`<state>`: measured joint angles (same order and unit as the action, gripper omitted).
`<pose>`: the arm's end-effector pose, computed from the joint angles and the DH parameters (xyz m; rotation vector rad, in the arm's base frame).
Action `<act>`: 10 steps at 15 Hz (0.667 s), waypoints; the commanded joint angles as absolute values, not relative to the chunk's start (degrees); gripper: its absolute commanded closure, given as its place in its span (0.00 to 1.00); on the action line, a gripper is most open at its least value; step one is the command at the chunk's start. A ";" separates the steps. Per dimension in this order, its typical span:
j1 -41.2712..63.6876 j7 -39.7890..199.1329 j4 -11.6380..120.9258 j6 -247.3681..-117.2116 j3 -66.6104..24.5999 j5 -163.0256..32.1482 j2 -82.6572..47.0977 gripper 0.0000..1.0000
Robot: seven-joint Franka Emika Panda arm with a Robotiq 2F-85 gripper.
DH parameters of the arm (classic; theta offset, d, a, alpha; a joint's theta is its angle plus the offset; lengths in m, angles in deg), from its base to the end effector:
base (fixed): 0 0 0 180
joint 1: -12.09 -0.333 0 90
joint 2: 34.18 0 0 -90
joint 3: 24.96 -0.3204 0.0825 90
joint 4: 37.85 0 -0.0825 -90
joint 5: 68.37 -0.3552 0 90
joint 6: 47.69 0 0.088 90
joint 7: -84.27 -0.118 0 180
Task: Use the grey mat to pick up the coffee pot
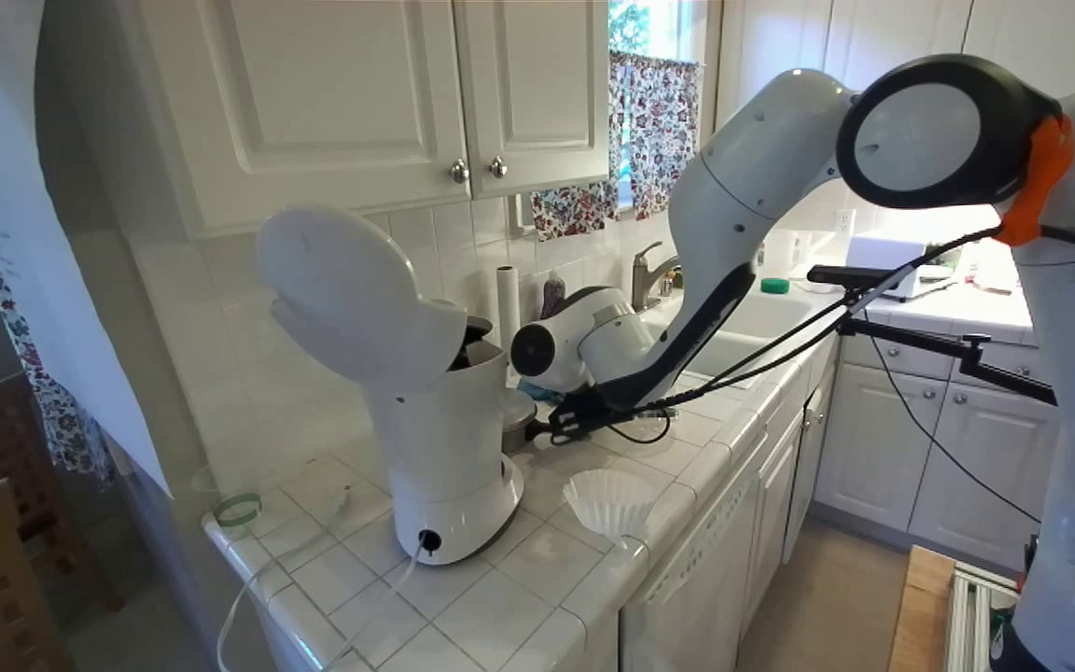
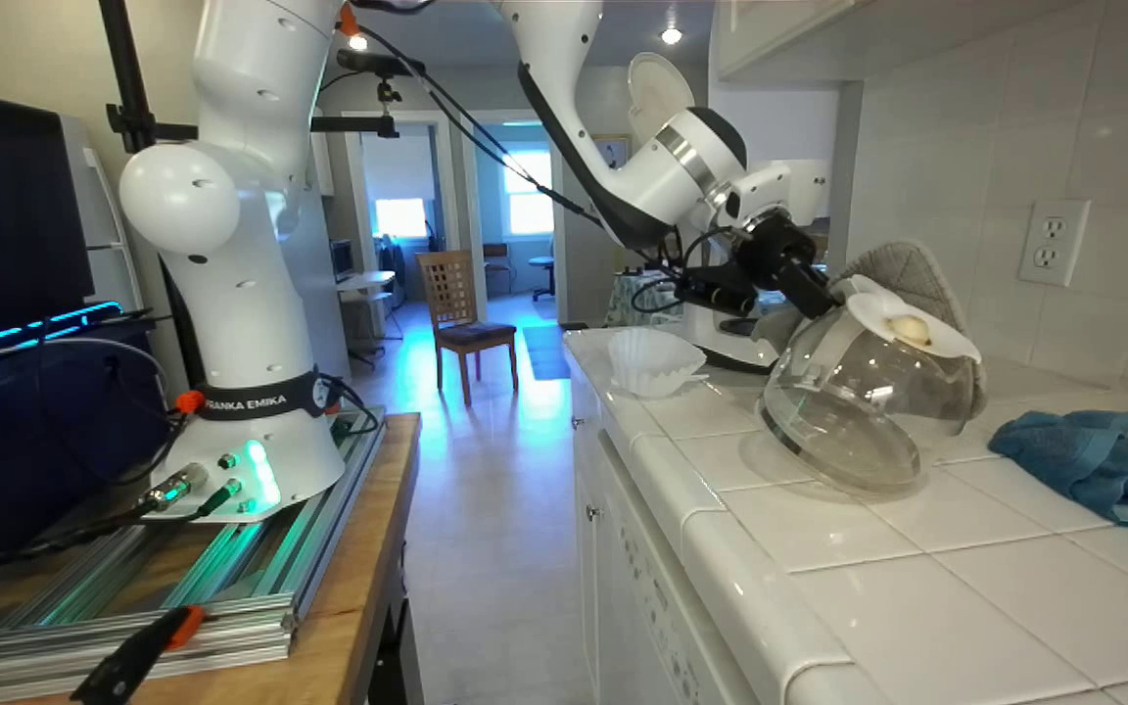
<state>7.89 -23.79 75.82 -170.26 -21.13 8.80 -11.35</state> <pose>0.5917 -0.0450 0.2894 1.9897 -0.9918 0.8765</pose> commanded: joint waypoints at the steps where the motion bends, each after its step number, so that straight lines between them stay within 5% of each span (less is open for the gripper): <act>1: 7.04 -25.35 75.42 -163.05 -22.36 10.82 -12.00 1.00; 10: 6.39 -25.86 75.75 -151.60 -23.89 12.25 -13.10 1.00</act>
<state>7.27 -24.41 75.77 -156.78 -23.26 9.52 -11.55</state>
